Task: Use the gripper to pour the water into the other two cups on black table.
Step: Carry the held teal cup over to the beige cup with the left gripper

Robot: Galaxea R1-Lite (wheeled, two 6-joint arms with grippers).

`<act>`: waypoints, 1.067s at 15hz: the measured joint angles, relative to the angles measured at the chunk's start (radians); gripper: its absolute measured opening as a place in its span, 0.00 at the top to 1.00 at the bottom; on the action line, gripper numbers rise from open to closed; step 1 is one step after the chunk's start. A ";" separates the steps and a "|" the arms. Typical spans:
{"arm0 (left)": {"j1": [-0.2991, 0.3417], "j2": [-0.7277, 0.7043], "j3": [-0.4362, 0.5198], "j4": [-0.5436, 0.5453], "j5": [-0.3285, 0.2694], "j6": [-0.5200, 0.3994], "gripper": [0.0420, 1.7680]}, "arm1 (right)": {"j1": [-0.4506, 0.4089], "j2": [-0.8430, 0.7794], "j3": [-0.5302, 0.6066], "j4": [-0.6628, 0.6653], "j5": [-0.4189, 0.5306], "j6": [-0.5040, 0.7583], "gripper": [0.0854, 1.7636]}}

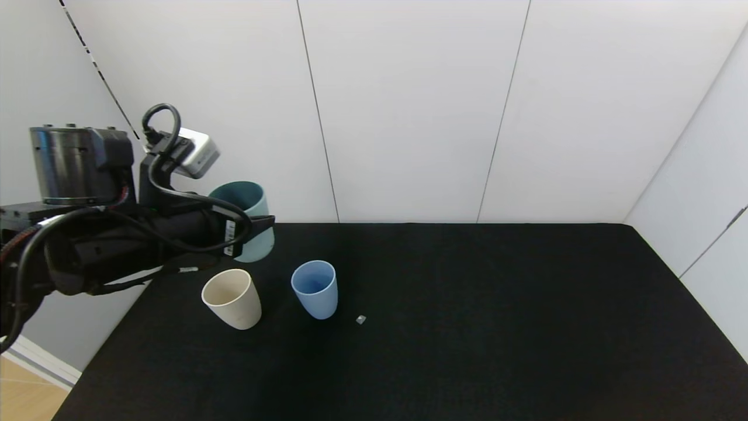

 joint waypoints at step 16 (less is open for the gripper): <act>0.427 -0.026 0.190 0.004 -0.163 0.371 0.36 | 0.000 0.000 0.000 0.000 0.000 0.000 0.03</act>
